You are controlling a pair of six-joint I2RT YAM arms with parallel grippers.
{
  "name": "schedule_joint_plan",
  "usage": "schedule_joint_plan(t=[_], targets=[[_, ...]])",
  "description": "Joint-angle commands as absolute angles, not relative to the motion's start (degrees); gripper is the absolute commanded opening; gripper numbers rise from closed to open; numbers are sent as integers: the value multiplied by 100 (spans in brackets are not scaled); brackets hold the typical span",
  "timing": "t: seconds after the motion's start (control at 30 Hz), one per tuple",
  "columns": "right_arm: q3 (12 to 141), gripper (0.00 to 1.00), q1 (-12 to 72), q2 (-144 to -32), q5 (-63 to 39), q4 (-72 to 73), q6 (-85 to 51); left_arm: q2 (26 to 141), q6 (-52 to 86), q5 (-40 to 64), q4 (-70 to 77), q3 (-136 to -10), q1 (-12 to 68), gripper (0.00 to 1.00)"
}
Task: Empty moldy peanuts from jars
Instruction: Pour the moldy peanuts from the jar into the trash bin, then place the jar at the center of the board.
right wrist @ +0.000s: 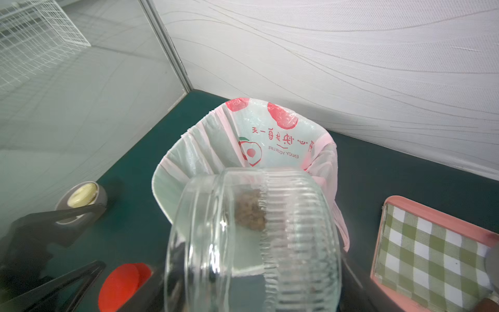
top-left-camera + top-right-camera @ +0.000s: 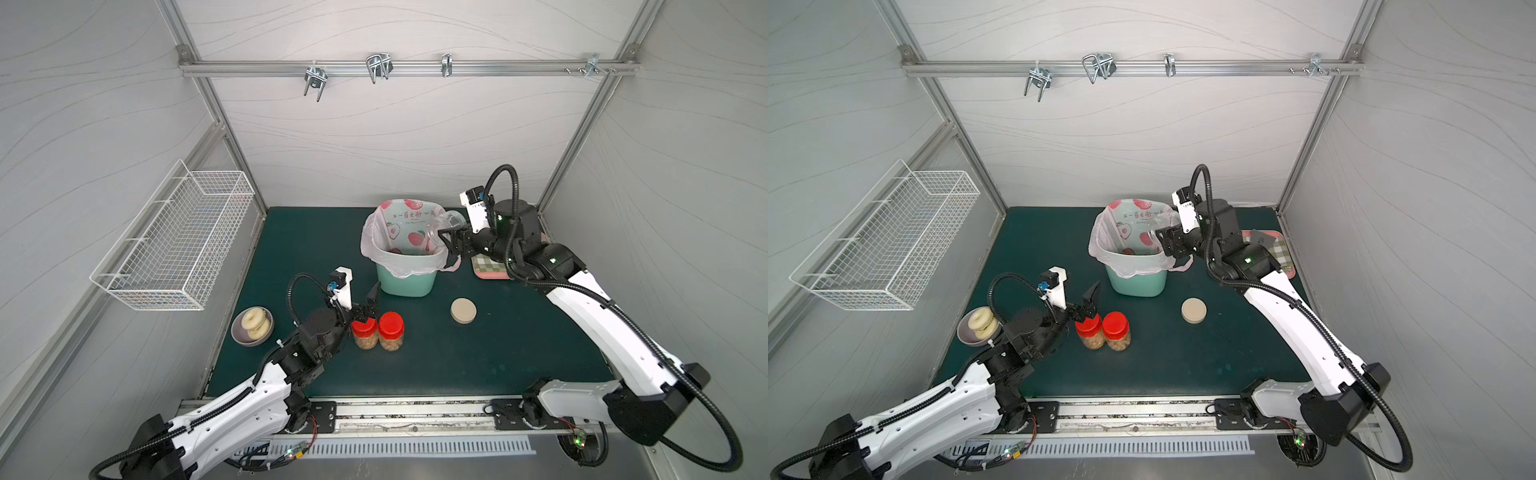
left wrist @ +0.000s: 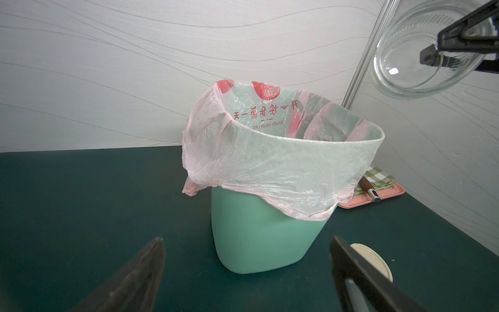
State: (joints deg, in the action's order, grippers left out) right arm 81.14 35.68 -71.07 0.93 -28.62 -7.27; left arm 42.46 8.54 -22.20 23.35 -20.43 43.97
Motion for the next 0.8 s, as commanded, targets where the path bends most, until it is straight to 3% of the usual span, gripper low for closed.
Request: schedule_joint_plan(t=[0.0,0.43,0.77], targets=[[7898,0,3552,-6665,-122,-2375,-1006,4151,889,-2152,2490,-2070,4380,96],[6624,0,3551,-5242,-477,-2275,-1565,4029,758,-1400,2724,-2004,4377,90],[5502,0,3560,-4369,-606,-2077,-1946,4290,738,-202,2751,-2252,4384,87]])
